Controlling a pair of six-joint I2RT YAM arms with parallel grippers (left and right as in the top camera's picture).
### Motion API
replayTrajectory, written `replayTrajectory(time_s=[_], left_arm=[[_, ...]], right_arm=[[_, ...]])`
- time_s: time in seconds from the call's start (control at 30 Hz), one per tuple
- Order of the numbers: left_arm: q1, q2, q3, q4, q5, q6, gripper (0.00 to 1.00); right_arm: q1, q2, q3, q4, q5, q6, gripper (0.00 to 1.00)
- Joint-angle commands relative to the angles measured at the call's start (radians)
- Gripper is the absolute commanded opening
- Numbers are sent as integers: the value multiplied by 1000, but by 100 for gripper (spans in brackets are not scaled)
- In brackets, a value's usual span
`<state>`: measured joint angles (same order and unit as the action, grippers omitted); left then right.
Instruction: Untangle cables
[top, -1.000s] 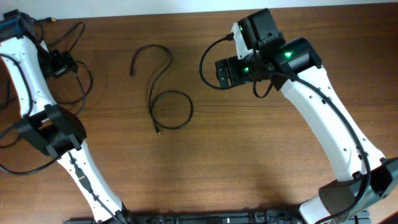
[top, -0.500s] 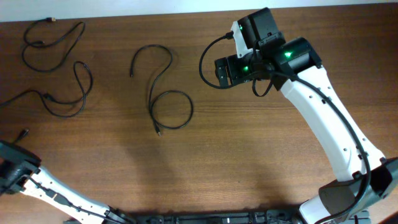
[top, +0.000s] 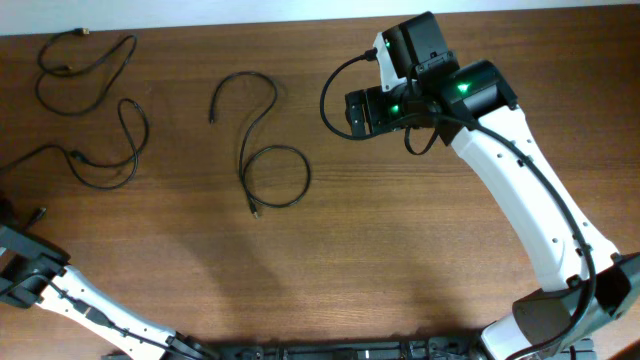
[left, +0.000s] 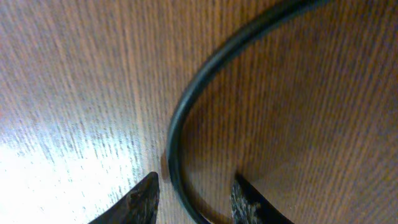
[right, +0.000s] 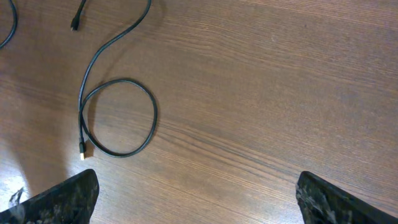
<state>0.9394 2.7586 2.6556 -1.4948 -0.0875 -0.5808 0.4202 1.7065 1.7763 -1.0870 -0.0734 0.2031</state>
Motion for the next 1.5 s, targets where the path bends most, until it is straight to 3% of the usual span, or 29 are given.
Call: replayTrajectory(time_s=[0.0,0.1,0.37,0.5,0.63,0.73,0.83,0.9,1.07,1.17,1.47], left_arm=[[5,56,-5,-24,48,36,40],[9,56,-5,-63,47,37,48],[12,64,-5,-5,49,50,47],[13,121,-5,-12,97,52,52],[26,134,0,-53,92,127,56],[71,130,105,-141,95,201,59],[83,130,183,-168,256,307,63],[84,130,187,-172,244,318,63],[76,150,186,-137,283,344,56],[30,193,185,-122,282,344,43],[-87,205,185,-52,282,344,44]], right_arm=[[-3,-9,-6,3,-6,1,99],[-3,-9,-6,3,-6,1,99],[-3,-9,-6,3,-6,17,99],[-3,-9,-6,3,-6,16,99],[-3,-9,-6,5,-5,16,99],[-3,-9,-6,14,-5,16,99],[-3,-9,-6,28,-5,16,99],[-3,-9,-6,28,-5,16,99],[-3,-9,-6,29,-5,16,99],[-3,-9,-6,29,-6,16,99],[-3,-9,-6,27,-5,16,99]])
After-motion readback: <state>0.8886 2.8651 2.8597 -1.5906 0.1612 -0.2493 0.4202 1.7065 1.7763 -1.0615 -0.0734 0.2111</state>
